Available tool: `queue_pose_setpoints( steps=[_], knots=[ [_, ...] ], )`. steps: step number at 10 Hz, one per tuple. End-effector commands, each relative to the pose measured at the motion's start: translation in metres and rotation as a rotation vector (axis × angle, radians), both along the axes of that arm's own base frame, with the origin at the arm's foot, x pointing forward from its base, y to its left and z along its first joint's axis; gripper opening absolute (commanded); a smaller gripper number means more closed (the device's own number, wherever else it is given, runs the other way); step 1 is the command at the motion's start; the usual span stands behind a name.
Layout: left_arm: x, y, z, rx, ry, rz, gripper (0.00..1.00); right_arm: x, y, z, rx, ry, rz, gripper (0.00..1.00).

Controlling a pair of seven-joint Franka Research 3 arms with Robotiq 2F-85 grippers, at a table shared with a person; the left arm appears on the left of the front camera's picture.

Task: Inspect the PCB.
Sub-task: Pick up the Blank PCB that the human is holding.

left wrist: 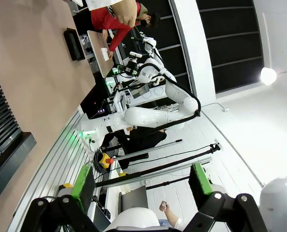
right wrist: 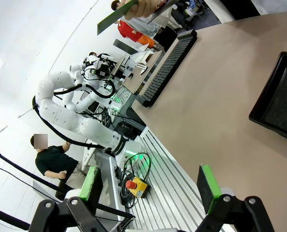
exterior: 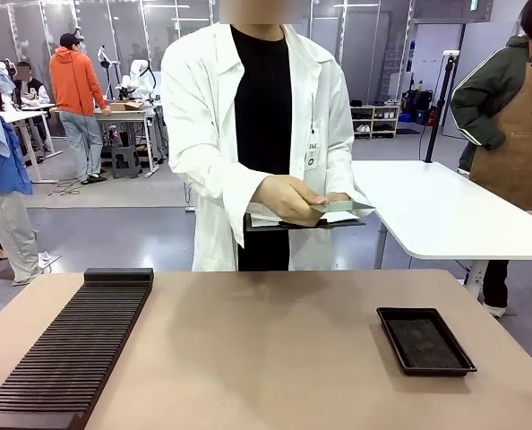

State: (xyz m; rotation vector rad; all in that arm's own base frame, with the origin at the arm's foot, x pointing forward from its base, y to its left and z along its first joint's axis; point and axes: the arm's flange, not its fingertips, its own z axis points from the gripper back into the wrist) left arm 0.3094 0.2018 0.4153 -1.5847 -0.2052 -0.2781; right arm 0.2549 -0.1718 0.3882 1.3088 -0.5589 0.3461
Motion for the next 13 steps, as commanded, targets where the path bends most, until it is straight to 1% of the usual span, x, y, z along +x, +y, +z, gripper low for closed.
queue_pose_setpoints(
  steps=[1, 2, 3, 5, 6, 9, 10, 12, 13],
  knots=[
    [0.004, 0.005, 0.001, 0.017, 0.004, -0.005, 1.00, 0.000, 0.000, 0.000, 0.000, 0.000, 0.000, 1.00],
    [0.004, 0.005, 0.001, 0.017, 0.004, -0.005, 1.00, 0.007, 0.017, 0.008, -0.023, 0.075, 0.026, 1.00],
    [0.004, 0.005, 0.001, 0.017, 0.004, -0.005, 1.00, 0.012, 0.031, 0.017, 0.012, 0.113, 0.067, 1.00],
    [0.004, 0.005, 0.001, 0.017, 0.004, -0.005, 1.00, 0.025, 0.052, 0.040, 0.089, 0.233, 0.126, 1.00],
    [0.004, 0.005, 0.001, 0.017, 0.004, -0.005, 1.00, 0.036, 0.064, 0.053, 0.094, 0.262, 0.127, 1.00],
    [0.004, 0.005, 0.001, 0.017, 0.004, -0.005, 1.00, 0.064, 0.100, 0.079, 0.115, 0.333, 0.137, 1.00],
    [0.004, 0.005, 0.001, 0.017, 0.004, -0.005, 1.00, 0.071, 0.110, 0.085, 0.129, 0.356, 0.137, 1.00],
    [0.004, 0.005, 0.001, 0.017, 0.004, -0.005, 1.00, 0.087, 0.131, 0.097, 0.161, 0.425, 0.107, 1.00],
    [0.004, 0.005, 0.001, 0.017, 0.004, -0.005, 1.00, 0.094, 0.142, 0.101, 0.146, 0.437, 0.099, 1.00]
  ],
)
